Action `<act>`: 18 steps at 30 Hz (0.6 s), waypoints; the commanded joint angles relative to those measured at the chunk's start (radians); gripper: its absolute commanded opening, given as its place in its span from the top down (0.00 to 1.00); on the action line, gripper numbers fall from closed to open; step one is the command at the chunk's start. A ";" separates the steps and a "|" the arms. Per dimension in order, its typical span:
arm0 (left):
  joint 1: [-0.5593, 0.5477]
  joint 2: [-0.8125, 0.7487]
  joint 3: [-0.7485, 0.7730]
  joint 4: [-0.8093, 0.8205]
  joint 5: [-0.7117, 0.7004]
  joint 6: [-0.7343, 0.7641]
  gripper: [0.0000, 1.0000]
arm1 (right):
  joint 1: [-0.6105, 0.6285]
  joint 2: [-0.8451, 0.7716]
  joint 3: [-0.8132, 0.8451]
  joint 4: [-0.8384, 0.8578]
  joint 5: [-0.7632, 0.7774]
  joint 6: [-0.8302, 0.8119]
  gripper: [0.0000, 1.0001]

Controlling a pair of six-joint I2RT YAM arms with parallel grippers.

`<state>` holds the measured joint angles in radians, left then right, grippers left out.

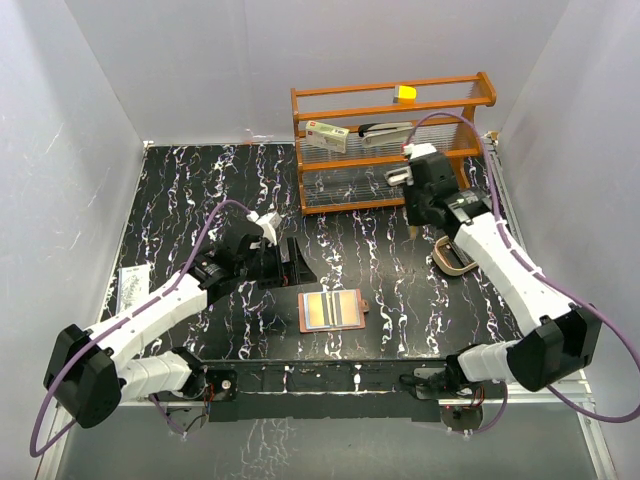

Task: Put the credit cards into the card holder
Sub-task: Pick up the credit card from the storage box, then place the credit card in the card holder.

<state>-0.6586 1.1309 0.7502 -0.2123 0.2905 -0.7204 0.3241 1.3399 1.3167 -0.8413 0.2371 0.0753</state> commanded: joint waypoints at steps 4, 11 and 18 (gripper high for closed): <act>-0.002 -0.019 -0.051 0.061 0.066 -0.111 0.17 | 0.328 -0.076 -0.018 0.041 -0.054 0.261 1.00; 0.006 -0.031 -0.122 0.103 0.084 -0.185 0.20 | 0.567 -0.106 -0.236 0.267 -0.162 0.472 1.00; 0.007 -0.049 -0.198 0.131 0.052 -0.235 0.22 | 0.602 -0.108 -0.496 0.564 -0.268 0.578 1.00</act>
<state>-0.6567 1.1019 0.5854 -0.1123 0.3405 -0.9161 0.9237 1.2480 0.8951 -0.5159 0.0238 0.5560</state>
